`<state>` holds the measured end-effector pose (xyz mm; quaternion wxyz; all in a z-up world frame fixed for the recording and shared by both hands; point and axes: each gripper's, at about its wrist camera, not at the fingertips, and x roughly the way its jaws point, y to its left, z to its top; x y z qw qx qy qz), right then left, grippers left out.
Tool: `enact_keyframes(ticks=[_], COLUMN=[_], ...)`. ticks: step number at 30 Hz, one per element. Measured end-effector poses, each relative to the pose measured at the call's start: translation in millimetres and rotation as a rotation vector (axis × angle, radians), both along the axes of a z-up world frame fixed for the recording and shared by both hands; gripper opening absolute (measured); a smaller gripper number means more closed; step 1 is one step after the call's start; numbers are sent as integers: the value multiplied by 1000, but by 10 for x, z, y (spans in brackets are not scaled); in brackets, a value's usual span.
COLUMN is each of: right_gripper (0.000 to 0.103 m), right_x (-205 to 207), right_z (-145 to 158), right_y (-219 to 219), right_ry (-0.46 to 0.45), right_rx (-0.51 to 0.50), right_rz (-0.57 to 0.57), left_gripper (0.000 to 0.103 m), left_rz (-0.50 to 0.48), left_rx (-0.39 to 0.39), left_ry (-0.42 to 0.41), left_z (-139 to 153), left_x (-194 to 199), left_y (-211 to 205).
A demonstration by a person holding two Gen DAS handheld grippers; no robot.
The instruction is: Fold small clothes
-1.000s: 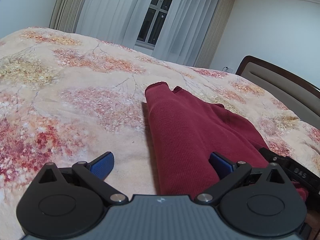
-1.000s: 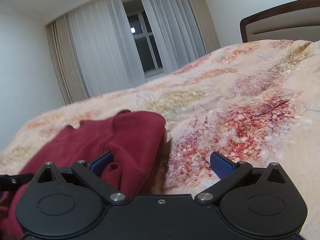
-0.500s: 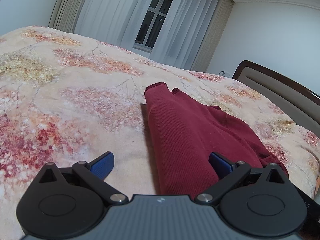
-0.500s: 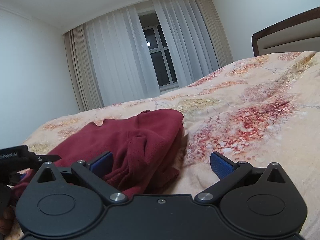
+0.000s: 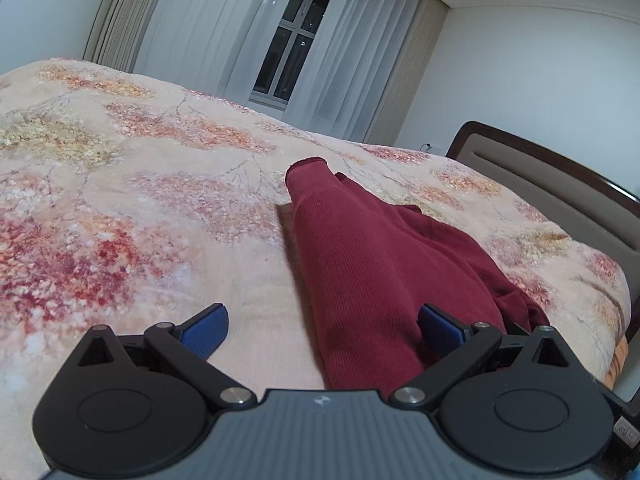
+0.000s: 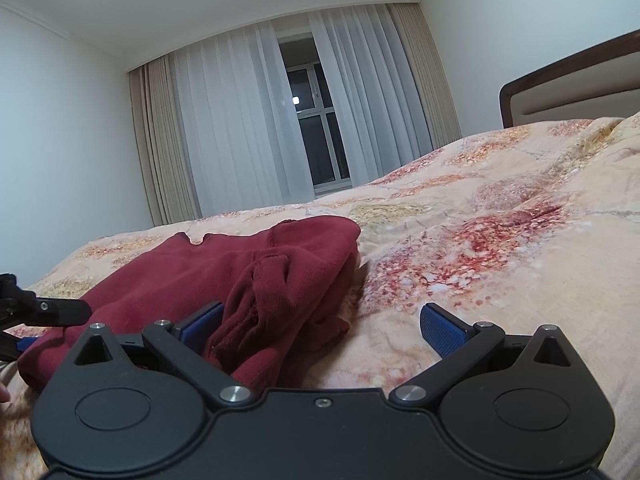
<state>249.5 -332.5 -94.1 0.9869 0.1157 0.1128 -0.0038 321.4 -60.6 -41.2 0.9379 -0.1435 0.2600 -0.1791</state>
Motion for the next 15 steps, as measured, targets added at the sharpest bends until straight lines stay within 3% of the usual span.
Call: enact_keyframes(ticks=[5,15], right_gripper=[102,102], right_x=[-44,-165], right_z=[3,9], right_y=[18,73], right_ry=[8,19], right_rx=[-18,-39], right_rz=[-10,-45], left_gripper=[102,102], left_rz=[9,14], left_rx=[59,95], left_ry=[17,63], left_z=[57,121], left_x=[-63,-129], left_y=[-61,-73])
